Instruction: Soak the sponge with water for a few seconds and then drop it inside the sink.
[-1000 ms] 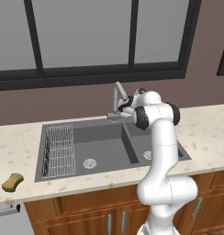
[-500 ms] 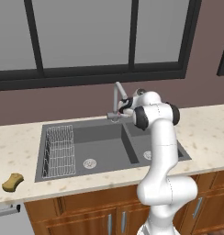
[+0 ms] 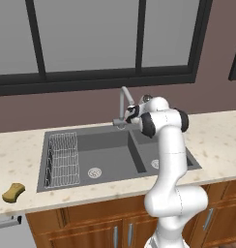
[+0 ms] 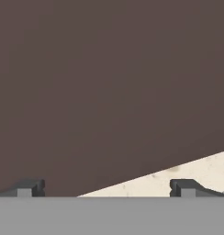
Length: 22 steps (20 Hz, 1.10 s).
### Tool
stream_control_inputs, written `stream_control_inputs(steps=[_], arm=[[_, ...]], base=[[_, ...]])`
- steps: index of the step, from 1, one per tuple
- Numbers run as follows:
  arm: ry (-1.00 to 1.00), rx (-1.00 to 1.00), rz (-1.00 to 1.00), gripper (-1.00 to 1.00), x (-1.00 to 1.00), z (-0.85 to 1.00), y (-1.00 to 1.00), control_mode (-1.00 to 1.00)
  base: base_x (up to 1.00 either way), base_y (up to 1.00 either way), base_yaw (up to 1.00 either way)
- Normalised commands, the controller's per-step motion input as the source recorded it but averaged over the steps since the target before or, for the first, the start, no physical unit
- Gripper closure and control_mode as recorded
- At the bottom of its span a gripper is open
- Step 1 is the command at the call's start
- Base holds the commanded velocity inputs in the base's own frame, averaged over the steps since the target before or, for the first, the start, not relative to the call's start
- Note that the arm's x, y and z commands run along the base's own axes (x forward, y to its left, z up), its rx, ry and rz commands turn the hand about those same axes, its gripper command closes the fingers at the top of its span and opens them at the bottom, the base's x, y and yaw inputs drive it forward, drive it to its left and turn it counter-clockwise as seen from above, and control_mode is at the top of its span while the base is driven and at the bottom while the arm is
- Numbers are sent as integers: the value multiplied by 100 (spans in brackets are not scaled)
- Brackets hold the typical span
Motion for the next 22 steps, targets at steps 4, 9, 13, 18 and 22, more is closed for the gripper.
stream_control_inputs(steps=[4,9,13,18,22], arm=[[0,-1,-5,-100,-1,-93,-100,-100],[0,0,-5,-100,-2,-95,-100,-100],[0,-3,-4,-100,-14,-95,-96,-100],[1,-6,-1,-100,-18,-96,-91,-100],[0,0,0,-100,-15,-32,-61,-100]], base=[[0,0,0],[0,0,0],[0,0,0],[0,0,0],[0,0,0]])
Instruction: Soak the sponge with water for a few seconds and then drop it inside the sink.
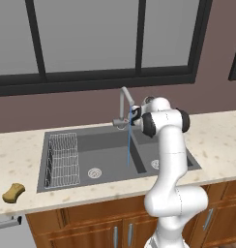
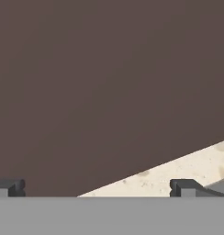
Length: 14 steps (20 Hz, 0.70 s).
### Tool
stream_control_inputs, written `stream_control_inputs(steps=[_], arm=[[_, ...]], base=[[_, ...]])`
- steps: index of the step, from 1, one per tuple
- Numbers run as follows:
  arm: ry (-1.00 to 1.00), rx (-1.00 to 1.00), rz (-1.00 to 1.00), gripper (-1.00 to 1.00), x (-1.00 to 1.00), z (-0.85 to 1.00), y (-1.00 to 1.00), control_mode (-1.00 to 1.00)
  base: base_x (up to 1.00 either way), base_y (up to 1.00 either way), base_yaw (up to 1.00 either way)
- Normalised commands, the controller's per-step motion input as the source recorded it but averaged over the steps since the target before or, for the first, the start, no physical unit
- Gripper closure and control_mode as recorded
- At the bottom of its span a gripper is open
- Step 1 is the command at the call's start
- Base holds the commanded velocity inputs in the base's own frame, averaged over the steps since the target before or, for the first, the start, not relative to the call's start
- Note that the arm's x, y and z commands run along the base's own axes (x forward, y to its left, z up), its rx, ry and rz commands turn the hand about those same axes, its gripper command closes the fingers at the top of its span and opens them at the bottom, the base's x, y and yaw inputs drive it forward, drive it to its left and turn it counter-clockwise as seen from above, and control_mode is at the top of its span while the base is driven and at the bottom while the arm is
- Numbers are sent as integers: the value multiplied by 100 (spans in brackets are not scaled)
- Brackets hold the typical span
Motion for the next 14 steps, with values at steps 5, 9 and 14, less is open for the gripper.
stream_control_inputs(steps=[5,9,14], arm=[[-1,11,0,-100,-55,2,-32,-100],[-5,11,0,-100,-94,2,-25,-100],[-3,6,0,-100,-100,11,-32,-100]], base=[[0,0,0],[0,0,0],[0,0,0]])
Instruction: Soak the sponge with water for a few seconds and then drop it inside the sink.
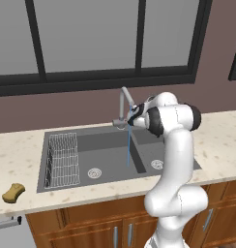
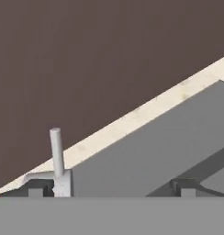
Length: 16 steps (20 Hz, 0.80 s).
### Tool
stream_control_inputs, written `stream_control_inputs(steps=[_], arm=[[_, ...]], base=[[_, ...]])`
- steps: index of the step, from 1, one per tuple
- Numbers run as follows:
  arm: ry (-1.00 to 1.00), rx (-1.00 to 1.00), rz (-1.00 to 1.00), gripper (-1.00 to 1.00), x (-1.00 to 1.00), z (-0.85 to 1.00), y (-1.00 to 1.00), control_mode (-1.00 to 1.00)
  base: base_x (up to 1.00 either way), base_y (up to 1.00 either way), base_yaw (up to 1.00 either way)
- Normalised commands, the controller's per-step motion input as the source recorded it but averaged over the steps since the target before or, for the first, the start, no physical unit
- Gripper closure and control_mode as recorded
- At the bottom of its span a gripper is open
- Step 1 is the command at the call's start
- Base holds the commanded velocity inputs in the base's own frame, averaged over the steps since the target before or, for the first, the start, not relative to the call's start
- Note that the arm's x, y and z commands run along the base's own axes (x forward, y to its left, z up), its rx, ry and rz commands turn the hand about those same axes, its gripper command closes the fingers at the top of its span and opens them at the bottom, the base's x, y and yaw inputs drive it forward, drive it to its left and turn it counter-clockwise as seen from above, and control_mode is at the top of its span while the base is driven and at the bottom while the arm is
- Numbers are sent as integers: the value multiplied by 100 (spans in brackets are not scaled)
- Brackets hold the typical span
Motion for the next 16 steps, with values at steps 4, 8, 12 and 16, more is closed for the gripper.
stream_control_inputs(steps=[4,8,12,16], arm=[[-1,1,0,-100,-91,6,-56,-100],[-3,2,0,-100,-81,46,-35,-100],[-4,5,0,-100,-83,54,-29,-100],[-3,4,1,-100,-95,56,-23,-100]], base=[[0,0,0],[0,0,0],[0,0,0],[0,0,0]])
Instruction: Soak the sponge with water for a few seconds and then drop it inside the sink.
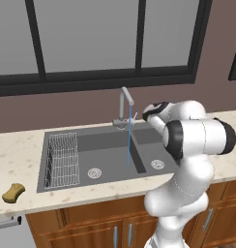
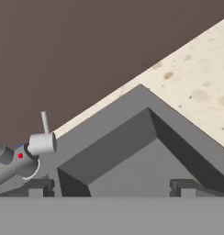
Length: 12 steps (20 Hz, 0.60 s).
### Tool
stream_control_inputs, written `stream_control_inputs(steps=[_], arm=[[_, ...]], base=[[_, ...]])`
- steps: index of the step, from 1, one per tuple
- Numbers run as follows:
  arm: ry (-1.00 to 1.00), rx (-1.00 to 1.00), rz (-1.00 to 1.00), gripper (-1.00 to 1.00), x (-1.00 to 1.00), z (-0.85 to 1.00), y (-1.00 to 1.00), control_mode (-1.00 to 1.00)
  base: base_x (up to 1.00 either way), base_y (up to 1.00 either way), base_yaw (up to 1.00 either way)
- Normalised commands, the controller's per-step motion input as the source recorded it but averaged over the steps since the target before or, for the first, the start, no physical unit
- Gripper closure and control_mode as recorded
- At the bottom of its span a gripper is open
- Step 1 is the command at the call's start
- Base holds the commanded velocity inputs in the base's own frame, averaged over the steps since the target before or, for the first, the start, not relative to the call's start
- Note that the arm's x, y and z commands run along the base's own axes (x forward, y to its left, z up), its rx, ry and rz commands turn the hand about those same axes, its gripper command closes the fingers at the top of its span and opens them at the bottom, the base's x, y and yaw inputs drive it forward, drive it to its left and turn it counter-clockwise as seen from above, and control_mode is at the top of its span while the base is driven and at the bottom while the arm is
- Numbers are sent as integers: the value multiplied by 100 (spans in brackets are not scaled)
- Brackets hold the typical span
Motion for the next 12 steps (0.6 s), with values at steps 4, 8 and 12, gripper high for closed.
stream_control_inputs(steps=[4,8,12], arm=[[0,0,4,-100,-92,47,-7,-100],[5,0,2,-100,-85,52,-1,-100],[20,-2,3,-100,-44,66,0,-100]], base=[[0,0,0],[0,0,0],[0,0,0]])
